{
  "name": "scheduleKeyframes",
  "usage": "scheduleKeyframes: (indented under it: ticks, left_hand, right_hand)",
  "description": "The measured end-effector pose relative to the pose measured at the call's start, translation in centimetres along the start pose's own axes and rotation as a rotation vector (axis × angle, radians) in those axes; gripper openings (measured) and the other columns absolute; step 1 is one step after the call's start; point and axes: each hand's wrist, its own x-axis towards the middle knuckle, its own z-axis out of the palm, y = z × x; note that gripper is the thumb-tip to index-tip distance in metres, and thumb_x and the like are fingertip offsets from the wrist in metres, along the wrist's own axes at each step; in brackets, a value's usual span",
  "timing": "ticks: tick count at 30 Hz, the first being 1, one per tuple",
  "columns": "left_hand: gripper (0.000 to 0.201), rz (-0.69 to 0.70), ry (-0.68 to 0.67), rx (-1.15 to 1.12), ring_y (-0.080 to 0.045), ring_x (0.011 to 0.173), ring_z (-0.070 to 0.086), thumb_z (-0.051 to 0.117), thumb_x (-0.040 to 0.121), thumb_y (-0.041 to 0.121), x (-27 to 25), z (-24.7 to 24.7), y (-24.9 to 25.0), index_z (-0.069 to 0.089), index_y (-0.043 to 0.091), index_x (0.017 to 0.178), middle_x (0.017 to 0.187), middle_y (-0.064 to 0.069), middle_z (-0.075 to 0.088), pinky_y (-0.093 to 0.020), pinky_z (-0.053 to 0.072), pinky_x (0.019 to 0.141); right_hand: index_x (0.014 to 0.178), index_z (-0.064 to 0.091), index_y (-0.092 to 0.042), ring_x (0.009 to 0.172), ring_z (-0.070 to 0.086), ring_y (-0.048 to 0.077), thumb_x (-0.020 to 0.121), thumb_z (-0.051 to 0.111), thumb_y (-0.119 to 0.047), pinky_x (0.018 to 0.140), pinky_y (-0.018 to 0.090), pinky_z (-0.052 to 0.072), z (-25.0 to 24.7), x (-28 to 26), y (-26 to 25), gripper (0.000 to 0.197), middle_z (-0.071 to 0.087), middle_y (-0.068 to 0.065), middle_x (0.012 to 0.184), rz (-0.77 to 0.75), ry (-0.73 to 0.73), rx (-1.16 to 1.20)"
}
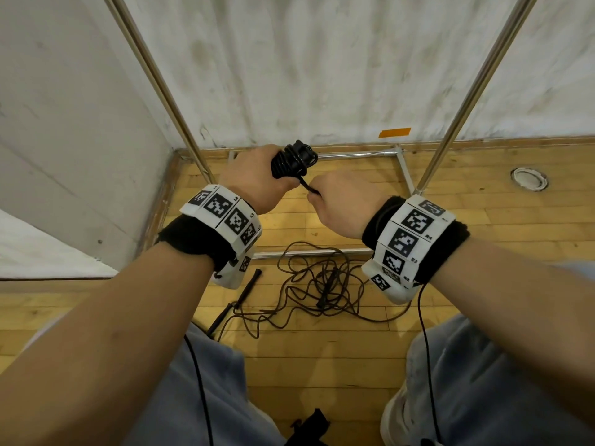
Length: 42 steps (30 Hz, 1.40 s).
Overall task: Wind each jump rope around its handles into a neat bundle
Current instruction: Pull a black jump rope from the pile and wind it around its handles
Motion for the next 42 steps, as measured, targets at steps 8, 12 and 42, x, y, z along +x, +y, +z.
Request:
scheduleKeyframes:
  ticks: [8,12,42]
  left_hand:
    - [0.031,-0.022,-0.065,0.224,-0.018,0.079,0.054,0.065,0.083,0.044,0.2,-0.3,-0.6,0.057,0.029,0.11,0.092,0.004,0.063,-0.03,0.039,0.061]
    - [0.028,0.074,-0.17,0.214,-0.015,0.08,0.054,0.069,0.082,0.039,-0.8,0.3,0.4,0.059,0.033,0.107,0.085,0.011,0.058,-0.026,0.034,0.056]
    - [0.033,0.086,0.03,-0.258,-0.009,0.07,0.059,0.075,0.075,0.041,-1.2,-0.7,1.9,0.064,0.025,0.101,0.073,0.015,0.058,-0.028,0.046,0.061]
  right_hand:
    - [0.095,0.061,-0.017,0.058,0.042,0.009,0.097,0.045,-0.032,0.049,0.025,0.025,-1.6,-0.1,1.6,0.022,0.046,-0.006,0.065,-0.055,0.038,-0.001]
    - [0.094,0.064,-0.019,0.06,0.042,0.004,0.096,0.046,-0.033,0.051,0.024,0.026,-2.1,0.4,2.7,0.023,0.046,-0.01,0.066,-0.089,0.125,0.096]
    - [0.073,0.048,-0.012,0.052,0.038,0.013,0.096,0.038,-0.008,0.048,0.027,0.03,-1.0,1.1,1.9,0.025,0.045,0.0,0.061,0.123,0.121,0.55]
